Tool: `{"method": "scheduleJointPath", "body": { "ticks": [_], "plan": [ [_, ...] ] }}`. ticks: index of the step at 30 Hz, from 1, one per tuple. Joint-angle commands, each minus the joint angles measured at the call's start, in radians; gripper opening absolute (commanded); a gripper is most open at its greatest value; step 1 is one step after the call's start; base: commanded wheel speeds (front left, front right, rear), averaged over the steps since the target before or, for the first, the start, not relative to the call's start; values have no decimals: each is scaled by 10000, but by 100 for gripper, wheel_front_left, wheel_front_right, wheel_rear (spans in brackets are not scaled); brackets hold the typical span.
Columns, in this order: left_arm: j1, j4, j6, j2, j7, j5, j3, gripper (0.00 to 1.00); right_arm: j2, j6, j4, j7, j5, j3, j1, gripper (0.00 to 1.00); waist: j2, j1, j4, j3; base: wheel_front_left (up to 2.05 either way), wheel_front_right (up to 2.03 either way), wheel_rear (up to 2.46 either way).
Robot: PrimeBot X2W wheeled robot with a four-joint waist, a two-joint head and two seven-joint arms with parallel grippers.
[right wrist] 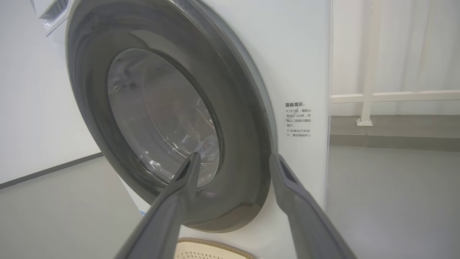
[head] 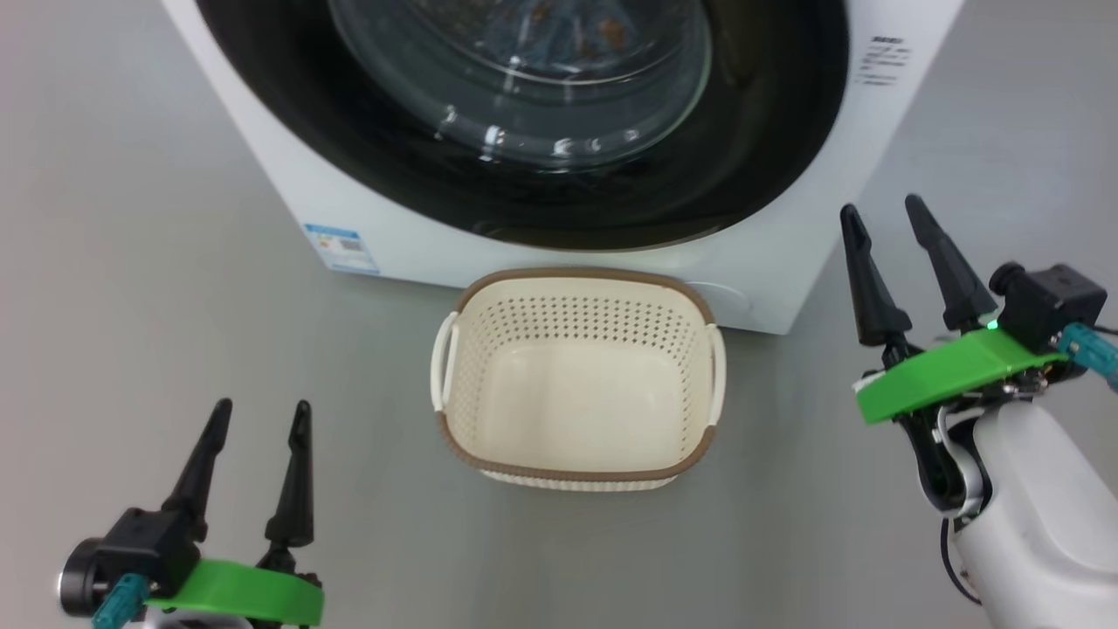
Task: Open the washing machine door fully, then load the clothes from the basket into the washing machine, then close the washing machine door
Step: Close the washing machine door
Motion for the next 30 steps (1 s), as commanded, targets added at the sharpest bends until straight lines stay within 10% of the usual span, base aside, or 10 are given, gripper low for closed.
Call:
{"method": "scheduleJointPath", "body": {
  "ticks": [1,30],
  "plan": [
    [-11,-126,8,323,-63,70,371,100,32,-29,-283,-49,81,72,210,100,0,2,-503,-430,0,0,0],
    [714,180,8,996,-63,84,1360,100,-146,-29,-507,-49,-5,-40,2528,100,0,2,-3141,-1618,0,0,0]
  ]
}}
